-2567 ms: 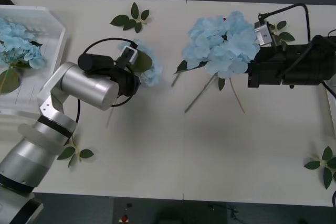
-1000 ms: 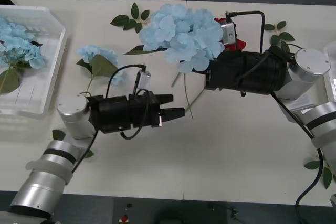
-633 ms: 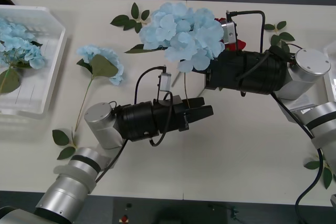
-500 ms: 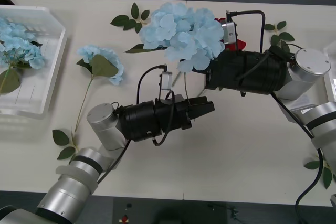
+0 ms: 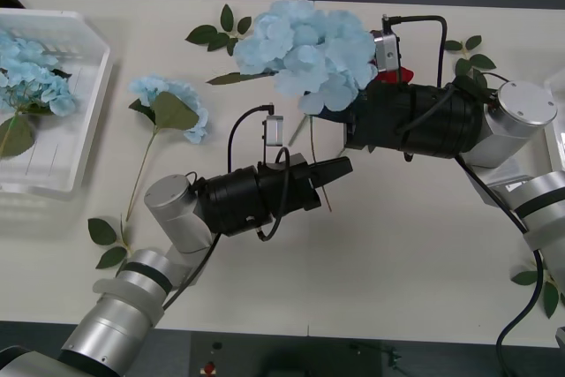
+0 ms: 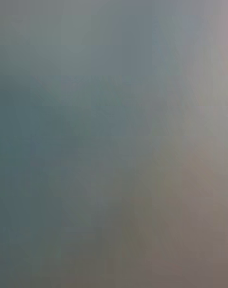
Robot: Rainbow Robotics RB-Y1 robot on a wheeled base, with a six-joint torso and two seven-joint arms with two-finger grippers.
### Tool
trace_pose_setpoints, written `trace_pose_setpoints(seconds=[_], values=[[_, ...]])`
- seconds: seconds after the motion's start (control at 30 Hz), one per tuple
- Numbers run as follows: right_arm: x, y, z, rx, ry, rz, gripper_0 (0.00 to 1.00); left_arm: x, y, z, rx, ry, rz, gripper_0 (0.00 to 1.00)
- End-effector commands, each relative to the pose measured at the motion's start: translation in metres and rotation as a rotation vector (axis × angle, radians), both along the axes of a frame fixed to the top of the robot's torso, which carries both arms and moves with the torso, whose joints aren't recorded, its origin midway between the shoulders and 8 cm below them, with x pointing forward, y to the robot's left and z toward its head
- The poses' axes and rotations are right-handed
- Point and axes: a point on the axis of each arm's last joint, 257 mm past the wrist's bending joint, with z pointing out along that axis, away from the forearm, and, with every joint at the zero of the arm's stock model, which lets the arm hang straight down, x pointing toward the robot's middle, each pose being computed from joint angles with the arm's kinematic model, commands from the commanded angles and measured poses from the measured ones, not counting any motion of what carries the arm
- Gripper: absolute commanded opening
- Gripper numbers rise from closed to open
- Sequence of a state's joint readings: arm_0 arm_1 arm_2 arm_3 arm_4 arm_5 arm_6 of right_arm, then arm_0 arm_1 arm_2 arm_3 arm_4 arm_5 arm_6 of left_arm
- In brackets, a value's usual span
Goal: Put the red flowers into the right box and the blue flowers into the left box
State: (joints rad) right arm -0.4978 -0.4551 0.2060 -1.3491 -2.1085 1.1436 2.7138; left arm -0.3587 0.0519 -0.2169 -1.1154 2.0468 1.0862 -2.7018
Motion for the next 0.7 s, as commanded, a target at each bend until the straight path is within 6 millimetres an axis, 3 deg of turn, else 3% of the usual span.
trace_pose_setpoints(seconds=[0.03,0.17,0.3,0.5,0.7], values=[[-0.003,-0.003,0.019,0.019,-0.022,0.008,1.0,0.004,0.007,0.009,-0.007,-0.021,0.017,0.0],[-0.003,-0.004,0.019,0.018,-0.015,0.008,1.0,0.008,0.012,0.01,-0.005,-0.026,0.029,0.0],[-0.004,-0.004,0.021,0.019,-0.01,0.008,1.0,0.021,0.035,0.021,0.006,-0.067,0.069,0.0],[-0.003,-0.011,0.026,0.016,0.048,0.009,1.0,0.05,0.117,0.044,0.112,-0.203,0.169,0.0],[0.016,-0.032,0.024,-0.2,0.306,-0.086,1.0,0.077,0.227,0.086,0.416,-0.467,0.305,0.0]])
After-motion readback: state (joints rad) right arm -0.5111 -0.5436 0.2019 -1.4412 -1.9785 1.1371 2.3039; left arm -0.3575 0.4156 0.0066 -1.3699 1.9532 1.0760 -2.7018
